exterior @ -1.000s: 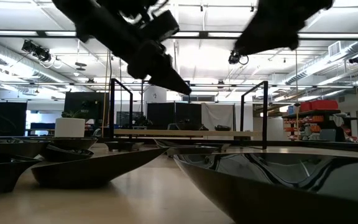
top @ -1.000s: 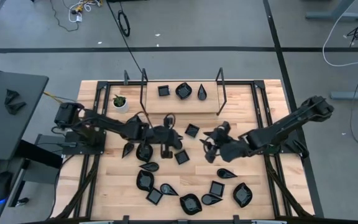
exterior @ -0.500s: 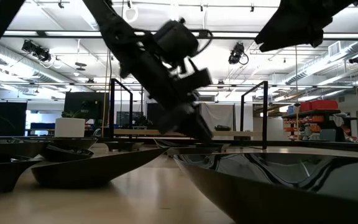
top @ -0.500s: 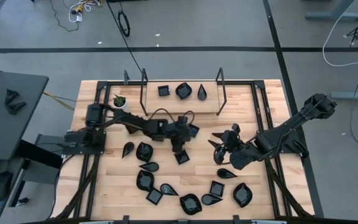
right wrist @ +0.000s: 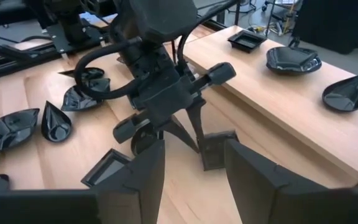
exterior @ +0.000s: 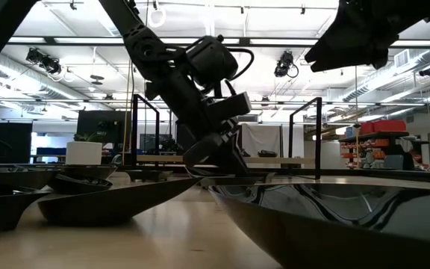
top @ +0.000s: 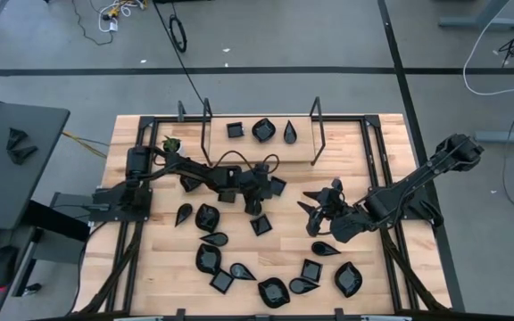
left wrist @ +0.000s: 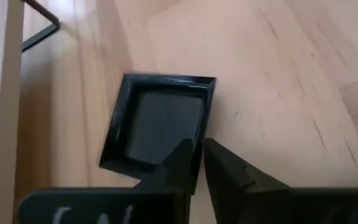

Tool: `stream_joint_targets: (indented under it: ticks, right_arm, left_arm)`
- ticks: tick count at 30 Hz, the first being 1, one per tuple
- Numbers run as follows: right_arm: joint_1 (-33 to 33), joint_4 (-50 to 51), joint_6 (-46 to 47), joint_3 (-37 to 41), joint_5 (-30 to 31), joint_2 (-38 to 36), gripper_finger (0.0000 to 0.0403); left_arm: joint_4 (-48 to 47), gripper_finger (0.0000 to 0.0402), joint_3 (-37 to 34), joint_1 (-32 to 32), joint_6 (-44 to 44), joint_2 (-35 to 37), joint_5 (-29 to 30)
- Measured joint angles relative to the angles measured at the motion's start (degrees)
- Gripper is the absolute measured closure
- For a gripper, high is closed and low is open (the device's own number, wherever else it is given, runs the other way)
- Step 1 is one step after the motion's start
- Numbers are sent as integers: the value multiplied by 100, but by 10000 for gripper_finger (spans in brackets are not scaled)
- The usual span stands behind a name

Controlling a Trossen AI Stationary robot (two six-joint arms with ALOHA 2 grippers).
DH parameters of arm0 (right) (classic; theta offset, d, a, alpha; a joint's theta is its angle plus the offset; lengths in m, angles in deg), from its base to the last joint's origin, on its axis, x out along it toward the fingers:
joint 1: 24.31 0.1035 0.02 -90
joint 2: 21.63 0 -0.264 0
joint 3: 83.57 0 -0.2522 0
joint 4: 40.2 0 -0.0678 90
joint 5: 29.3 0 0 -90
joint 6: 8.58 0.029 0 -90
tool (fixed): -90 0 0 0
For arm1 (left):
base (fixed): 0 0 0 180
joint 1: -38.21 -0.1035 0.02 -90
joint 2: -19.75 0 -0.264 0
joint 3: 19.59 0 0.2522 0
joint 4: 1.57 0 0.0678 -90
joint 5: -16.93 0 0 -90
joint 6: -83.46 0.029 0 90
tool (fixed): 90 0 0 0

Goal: Pick & Place Mini shaped plates
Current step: Stack the black square bowl on top of the other black square bowl on the shelf

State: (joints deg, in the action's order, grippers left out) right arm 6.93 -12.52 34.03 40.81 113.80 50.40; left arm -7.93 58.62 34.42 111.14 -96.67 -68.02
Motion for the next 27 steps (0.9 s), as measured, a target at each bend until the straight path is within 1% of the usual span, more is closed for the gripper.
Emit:
stream_joint_targets:
  ticks: [4,8,11,13,16,20,24,27]
  right_arm:
    - [0,-65,-134,2,-4,0,234]
    - [0,-93,-153,2,-2,0,234]
    - [-2,-90,-164,2,-2,0,234]
    - [-2,-91,-175,2,-4,0,234]
    - [-2,-92,-173,2,-2,1,234]
    - [-2,-95,-175,2,-5,2,234]
    - [-2,-108,-190,2,-4,2,234]
    - [-2,-122,-190,2,-4,2,234]
  left_arm:
    - [44,393,0,49,-2,7,-78]
    - [65,396,0,166,-120,35,-52]
    - [78,398,0,341,-301,169,138]
    - [69,399,0,484,-363,315,392]
    - [-123,399,-6,687,-441,660,926]
    - [-721,400,-2,785,-452,1303,1564]
    - [-1600,400,-2,548,-356,1955,2289]
    - [-2225,400,0,128,-297,2309,2431]
